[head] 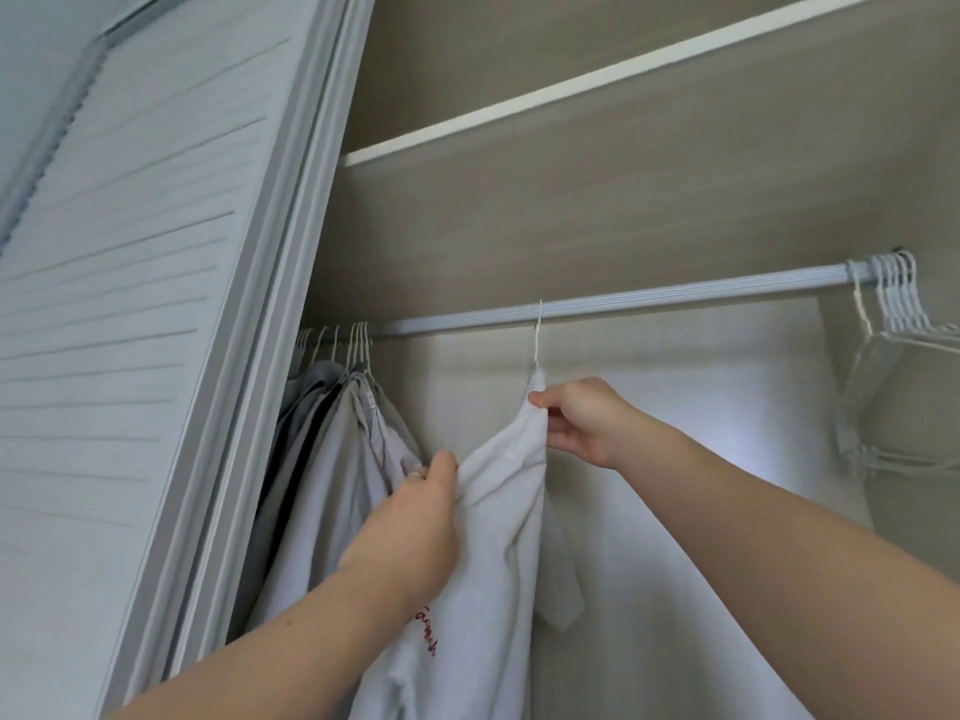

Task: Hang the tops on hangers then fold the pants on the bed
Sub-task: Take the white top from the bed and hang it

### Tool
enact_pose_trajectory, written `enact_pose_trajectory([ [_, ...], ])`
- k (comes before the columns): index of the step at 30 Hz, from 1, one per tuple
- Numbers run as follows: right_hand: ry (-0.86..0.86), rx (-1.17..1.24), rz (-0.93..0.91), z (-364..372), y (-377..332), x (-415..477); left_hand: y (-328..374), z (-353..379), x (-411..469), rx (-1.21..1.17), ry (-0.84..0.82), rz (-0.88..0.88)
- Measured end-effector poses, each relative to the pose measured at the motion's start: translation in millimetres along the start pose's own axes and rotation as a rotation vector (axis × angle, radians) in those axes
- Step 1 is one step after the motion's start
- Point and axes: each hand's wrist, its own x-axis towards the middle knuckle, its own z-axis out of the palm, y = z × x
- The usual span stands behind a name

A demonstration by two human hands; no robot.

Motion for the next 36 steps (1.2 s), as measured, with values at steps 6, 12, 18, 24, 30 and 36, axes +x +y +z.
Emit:
enact_pose_trajectory([
  [6,0.114,-0.336,-0.131,4,11,-1,2,4,-25,0.064,0.192,0.106],
  [12,0.101,-0.914,-0.262,8,7,-17,47,31,-54,0.077,0.231,0.139],
  [18,0.081,-1.016,-0.399,23,7,-17,87,57,-38,0.019,0.049,-0.141],
  [24,0.020,-0.905,-0.383,33,5,-14,65,43,-29,-0.029,0.090,-0.089],
  [30,-0.068,-0.774,-0.347,53,18,6,14,19,-28,0.135,0.055,-0.102],
  [36,-0.125,-0.731,-0.315,93,43,46,-27,1,-30,0.323,0.072,-0.175],
])
